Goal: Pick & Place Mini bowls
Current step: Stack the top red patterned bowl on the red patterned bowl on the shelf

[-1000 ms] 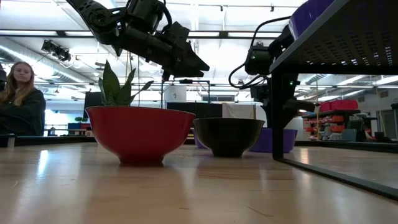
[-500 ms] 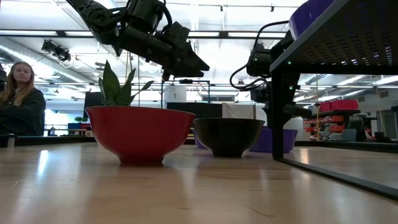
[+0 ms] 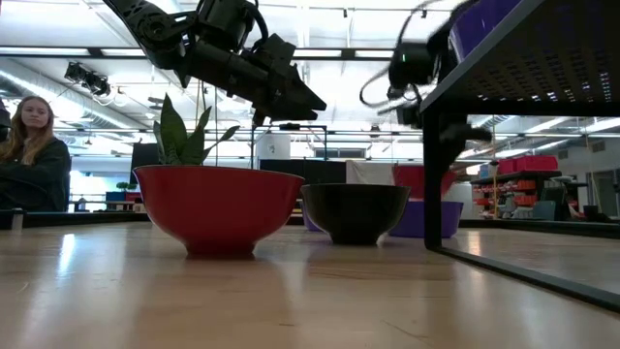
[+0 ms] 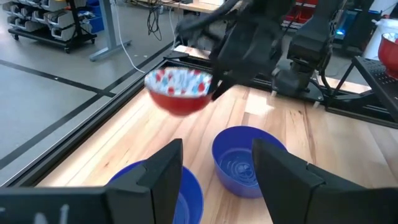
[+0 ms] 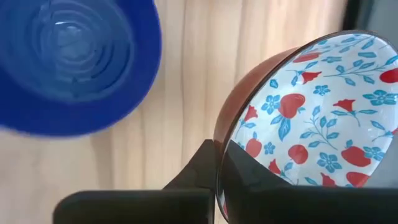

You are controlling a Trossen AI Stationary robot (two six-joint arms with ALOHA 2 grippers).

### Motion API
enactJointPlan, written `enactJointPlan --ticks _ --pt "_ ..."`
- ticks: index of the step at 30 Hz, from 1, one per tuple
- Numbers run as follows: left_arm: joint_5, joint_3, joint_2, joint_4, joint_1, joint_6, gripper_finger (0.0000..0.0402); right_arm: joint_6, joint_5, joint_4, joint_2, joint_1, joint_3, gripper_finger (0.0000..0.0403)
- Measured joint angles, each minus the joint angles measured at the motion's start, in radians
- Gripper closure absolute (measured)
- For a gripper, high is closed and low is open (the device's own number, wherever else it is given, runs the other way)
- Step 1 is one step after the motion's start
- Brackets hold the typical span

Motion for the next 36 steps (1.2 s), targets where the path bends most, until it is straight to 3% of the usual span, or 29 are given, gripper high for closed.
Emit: enactJointPlan --ticks 5,13,15,18,22,28,36 --pt "0.0 0.0 0.0 0.0 0.0 0.0 0.0204 0.146 0.102 -0.295 -0.027 0.086 0.21 0.0397" --pt "0.0 0.0 0.0 -0.001 0.0 0.006 0.0204 0.377 0.094 -0.746 -0.037 0.231 0.627 0.0398" --pt "0.0 0.0 0.0 -0.001 0.0 0.016 0.0204 0.431 0.034 -0.745 -0.049 0.274 0.698 0.0398" --pt "0.0 0.0 0.0 -0.002 0.001 0.016 0.0204 0.523 -0.183 -0.743 -0.077 0.344 0.799 0.0398" --pt "0.0 0.0 0.0 -0.002 0.001 0.02 0.0204 0.673 -0.31 -0.741 -0.087 0.474 0.889 0.0398" --pt "-0.004 0.0 0.0 -0.005 0.001 0.027 0.0204 0.876 -0.437 -0.744 -0.09 0.674 0.937 0.0401" --pt "-0.014 0.0 0.0 -0.005 0.001 0.027 0.0204 1.252 -0.517 -0.744 -0.09 0.965 0.938 0.0402"
